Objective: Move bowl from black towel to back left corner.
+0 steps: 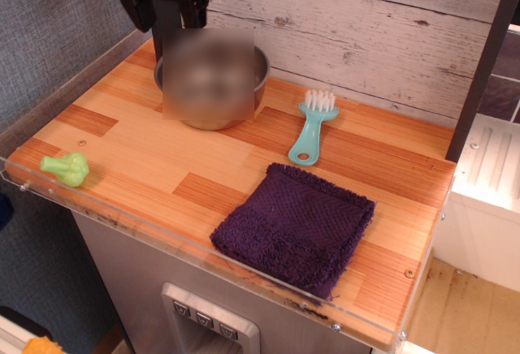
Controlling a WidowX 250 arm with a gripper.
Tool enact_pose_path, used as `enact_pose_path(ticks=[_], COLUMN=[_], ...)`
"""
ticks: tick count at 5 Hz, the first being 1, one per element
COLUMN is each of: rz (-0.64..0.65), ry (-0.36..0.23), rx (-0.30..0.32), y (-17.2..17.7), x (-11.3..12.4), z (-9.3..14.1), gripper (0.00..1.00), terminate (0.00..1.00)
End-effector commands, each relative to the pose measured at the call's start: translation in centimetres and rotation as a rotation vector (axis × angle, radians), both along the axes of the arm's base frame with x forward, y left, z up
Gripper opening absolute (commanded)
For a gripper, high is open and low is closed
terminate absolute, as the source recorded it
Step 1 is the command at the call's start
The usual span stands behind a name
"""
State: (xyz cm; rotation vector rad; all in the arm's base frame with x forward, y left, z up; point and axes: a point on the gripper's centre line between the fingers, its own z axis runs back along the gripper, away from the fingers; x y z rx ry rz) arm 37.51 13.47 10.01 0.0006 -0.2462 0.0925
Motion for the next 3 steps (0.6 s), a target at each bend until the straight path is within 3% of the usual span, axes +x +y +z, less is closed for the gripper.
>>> enact_pose_path(ticks=[1, 3], rz=[-0.101, -0.153], ry=[0.056, 0.061], rx=[-0.01, 0.046], y=[-5.5, -9.1], x=[-1.1, -3.0], z=[2.9, 2.7], gripper=[1.0, 1.0], terminate=[0.0, 0.0])
